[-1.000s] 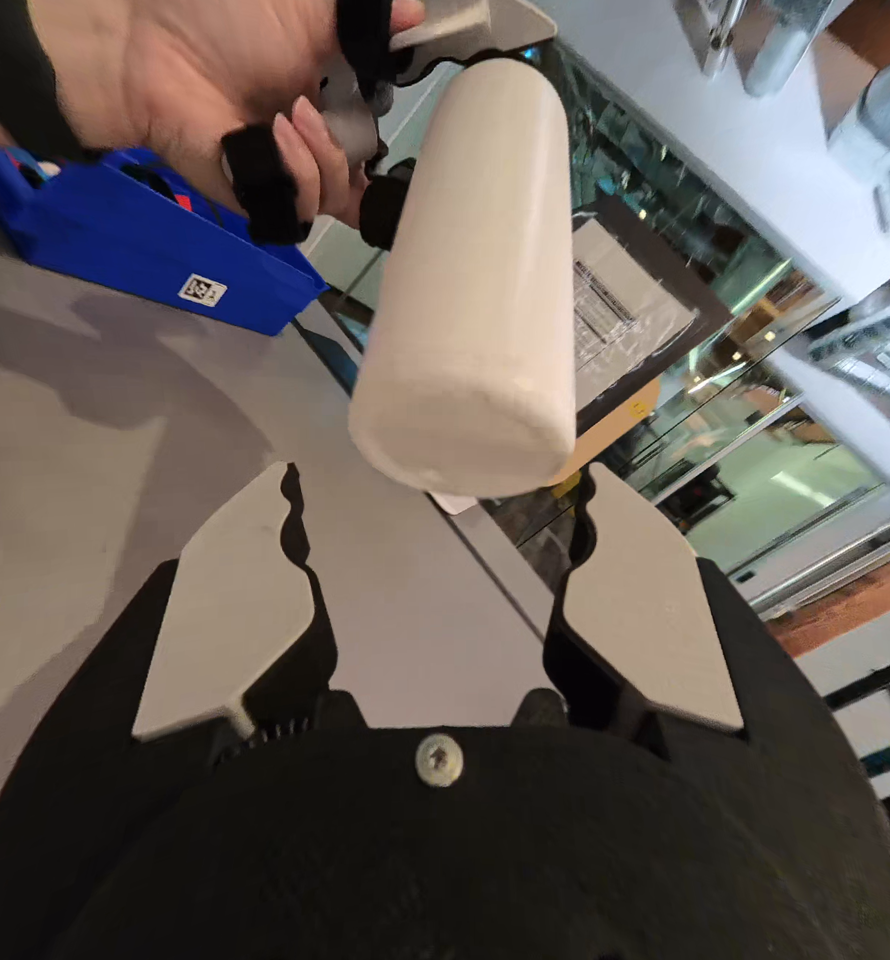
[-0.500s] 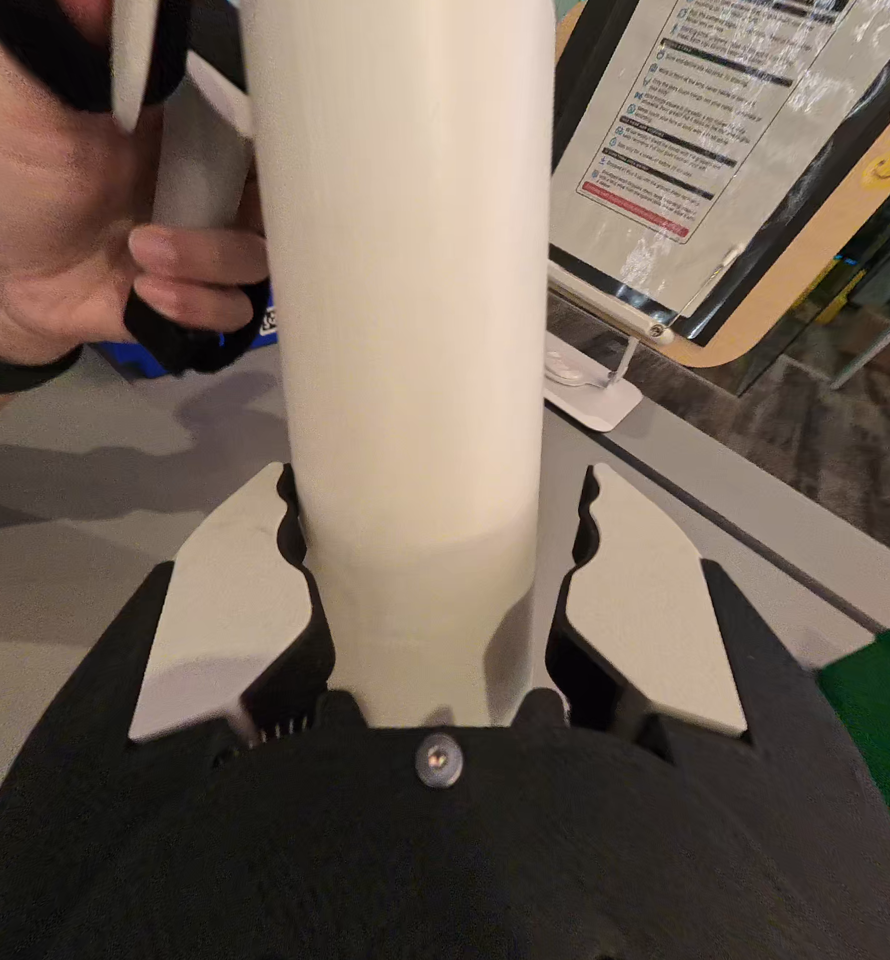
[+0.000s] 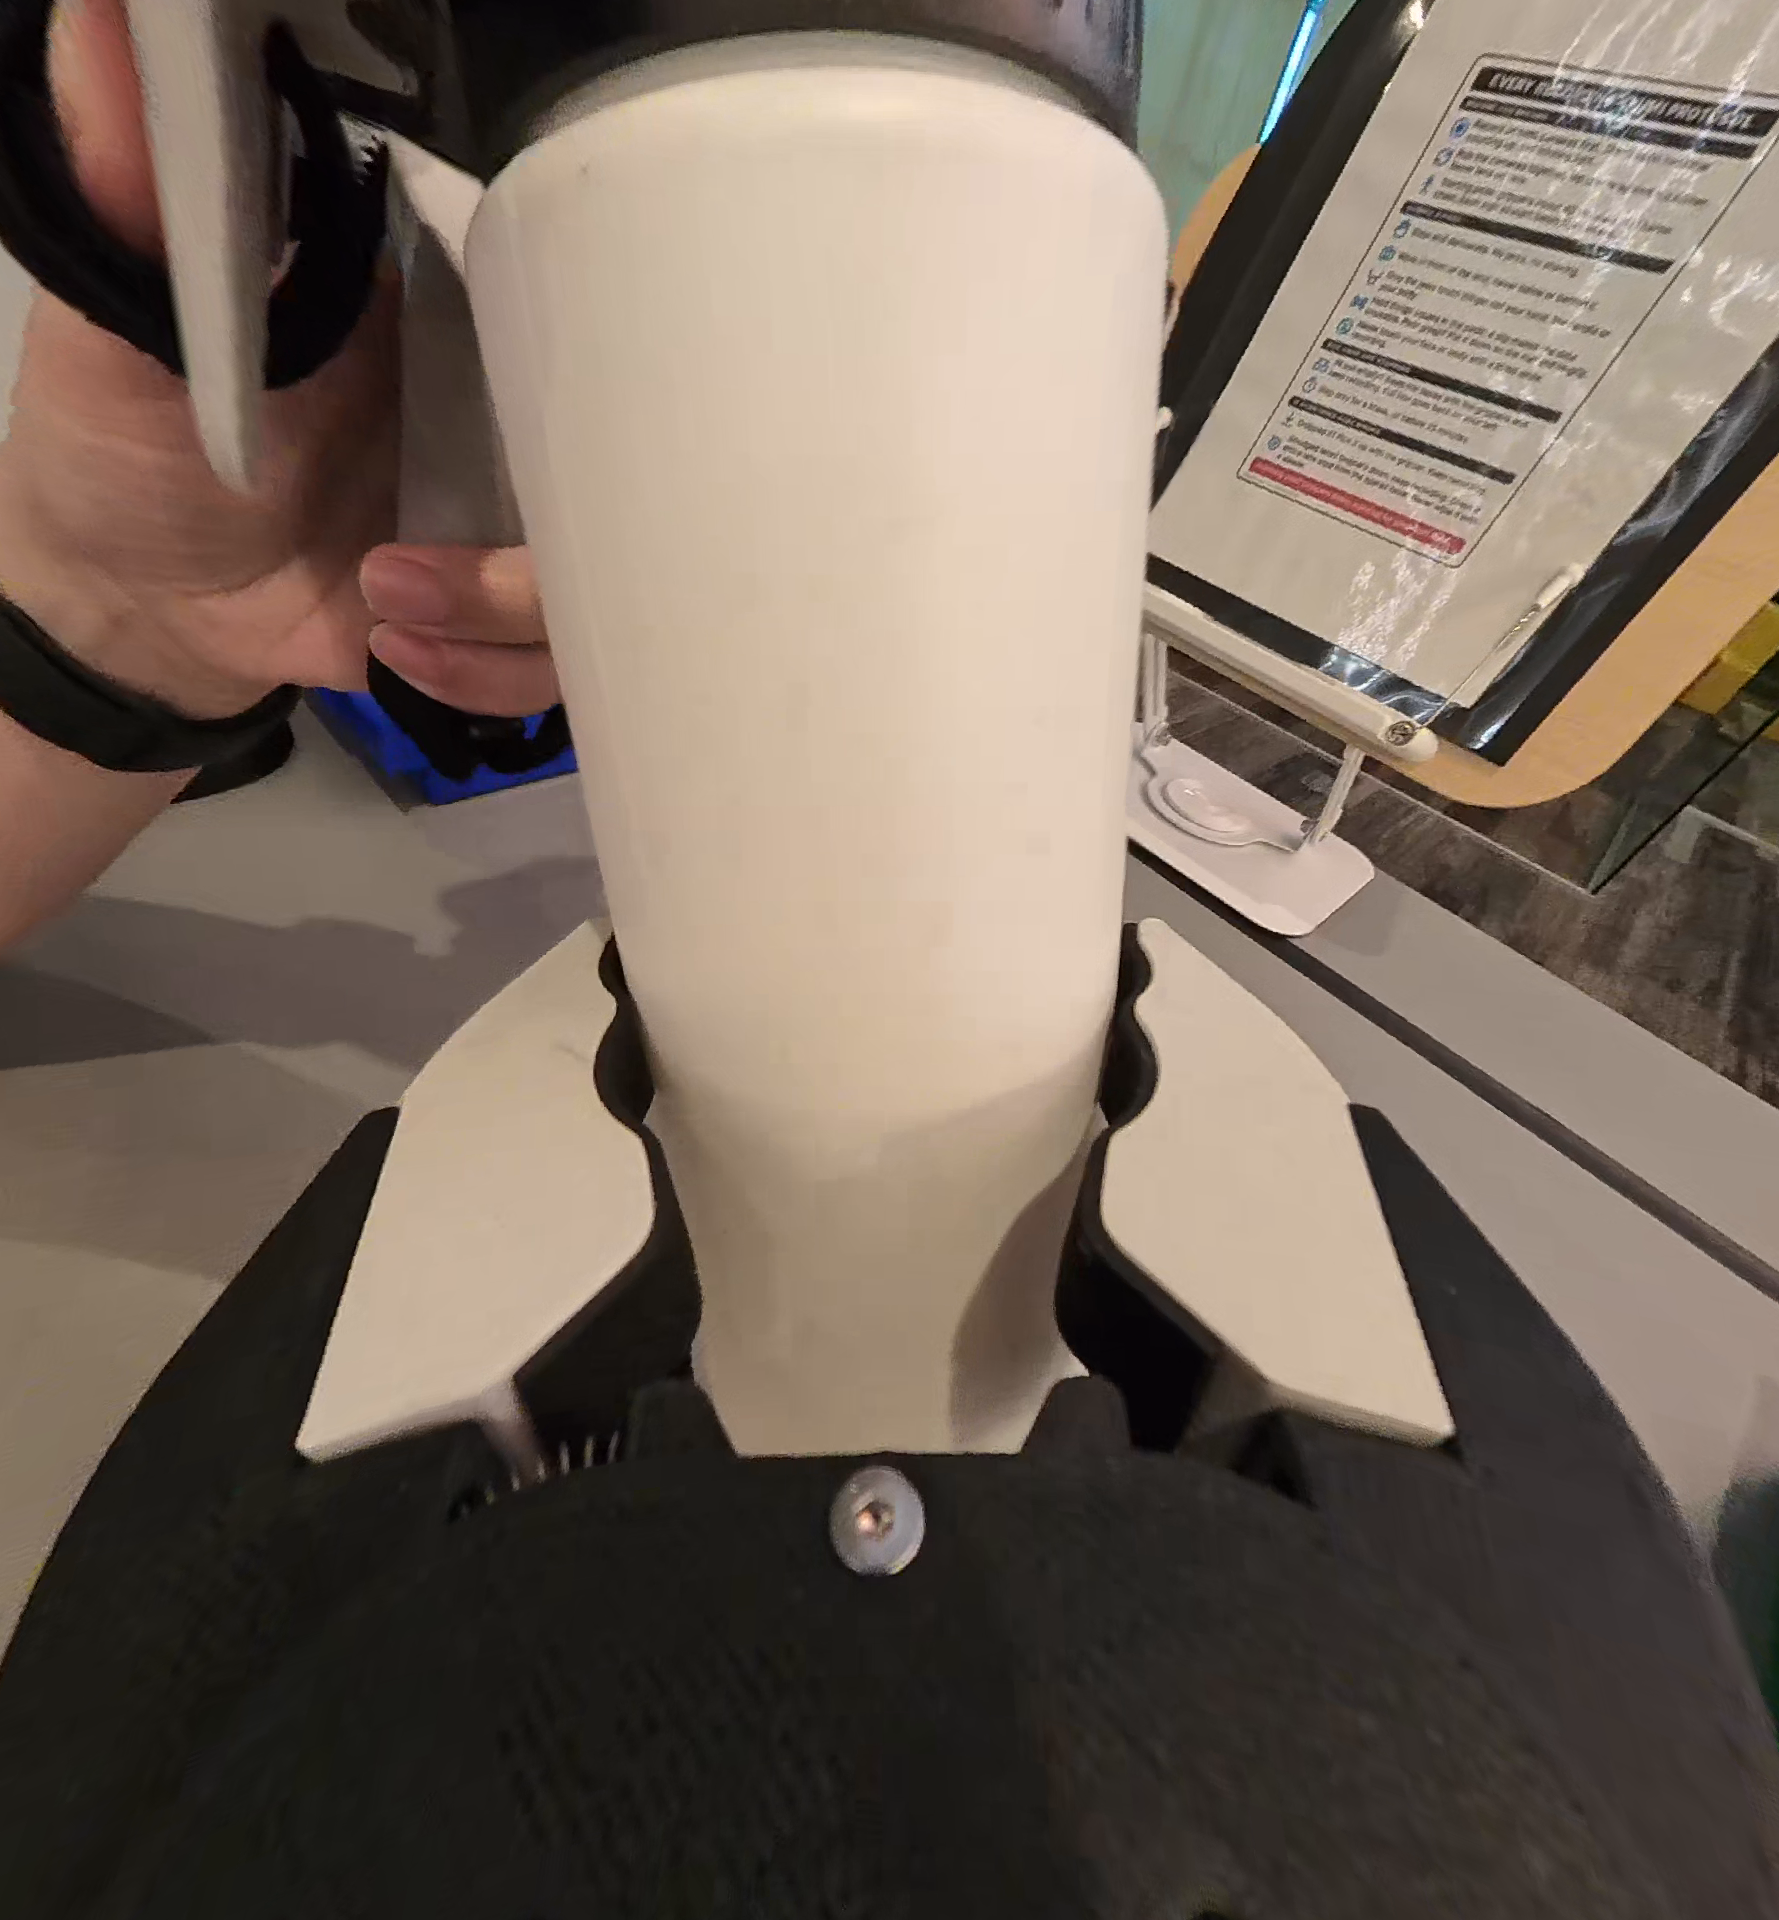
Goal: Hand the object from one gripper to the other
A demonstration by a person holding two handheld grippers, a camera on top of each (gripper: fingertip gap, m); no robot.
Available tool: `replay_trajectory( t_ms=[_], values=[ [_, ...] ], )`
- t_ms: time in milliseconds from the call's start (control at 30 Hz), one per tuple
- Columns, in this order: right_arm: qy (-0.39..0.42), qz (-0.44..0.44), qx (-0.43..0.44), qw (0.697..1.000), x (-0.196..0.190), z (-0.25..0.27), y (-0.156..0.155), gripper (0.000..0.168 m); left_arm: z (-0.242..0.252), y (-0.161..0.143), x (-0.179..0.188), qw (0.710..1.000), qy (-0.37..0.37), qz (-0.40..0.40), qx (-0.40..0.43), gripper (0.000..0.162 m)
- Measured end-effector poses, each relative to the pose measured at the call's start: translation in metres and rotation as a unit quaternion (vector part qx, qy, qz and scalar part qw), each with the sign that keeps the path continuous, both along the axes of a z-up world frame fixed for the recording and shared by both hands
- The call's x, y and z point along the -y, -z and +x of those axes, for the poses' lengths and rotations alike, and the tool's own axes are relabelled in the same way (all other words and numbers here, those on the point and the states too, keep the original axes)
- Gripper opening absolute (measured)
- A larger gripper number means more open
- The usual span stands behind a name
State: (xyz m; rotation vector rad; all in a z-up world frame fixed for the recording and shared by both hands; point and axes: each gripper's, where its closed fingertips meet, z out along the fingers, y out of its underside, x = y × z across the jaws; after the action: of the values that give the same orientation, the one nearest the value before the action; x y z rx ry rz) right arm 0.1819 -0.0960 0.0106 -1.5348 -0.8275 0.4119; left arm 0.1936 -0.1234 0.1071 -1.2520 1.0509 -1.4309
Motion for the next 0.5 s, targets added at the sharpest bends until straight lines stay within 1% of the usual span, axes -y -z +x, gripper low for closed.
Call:
replay_trajectory(
  t_ms=[67,200,267,333,400,433,467,500],
  values=[
    [0.007,0.005,-0.011,1.0,0.002,0.005,-0.002,0.088,0.002,0.006,-0.002,1.0,-0.008,-0.002,-0.021,0.099],
    [0.013,-0.007,-0.074,0.997,0.003,0.029,-0.014,0.088,-0.002,0.007,-0.009,0.999,-0.018,-0.008,-0.029,0.101],
    [0.021,-0.01,-0.114,0.993,0.002,0.057,-0.033,0.088,-0.008,0.003,-0.011,0.999,-0.02,-0.013,-0.024,0.1],
    [0.043,-0.001,-0.152,0.987,-0.002,0.099,-0.065,0.088,-0.015,-0.001,-0.015,0.999,-0.031,-0.01,-0.025,0.098],
    [0.074,-0.036,-0.181,0.98,-0.017,0.154,-0.09,0.088,-0.022,-0.004,-0.019,0.998,-0.046,-0.004,-0.032,0.097],
    [0.099,-0.066,-0.193,0.974,-0.031,0.184,-0.095,0.088,-0.026,-0.006,-0.021,0.998,-0.053,-0.001,-0.036,0.096],
    [0.136,-0.098,-0.195,0.966,-0.049,0.216,-0.092,0.088,-0.029,-0.008,-0.022,0.997,-0.06,0.004,-0.039,0.096],
    [0.178,-0.134,-0.185,0.957,-0.068,0.246,-0.082,0.088,-0.032,-0.009,-0.022,0.997,-0.066,0.008,-0.041,0.095]
  ],
)
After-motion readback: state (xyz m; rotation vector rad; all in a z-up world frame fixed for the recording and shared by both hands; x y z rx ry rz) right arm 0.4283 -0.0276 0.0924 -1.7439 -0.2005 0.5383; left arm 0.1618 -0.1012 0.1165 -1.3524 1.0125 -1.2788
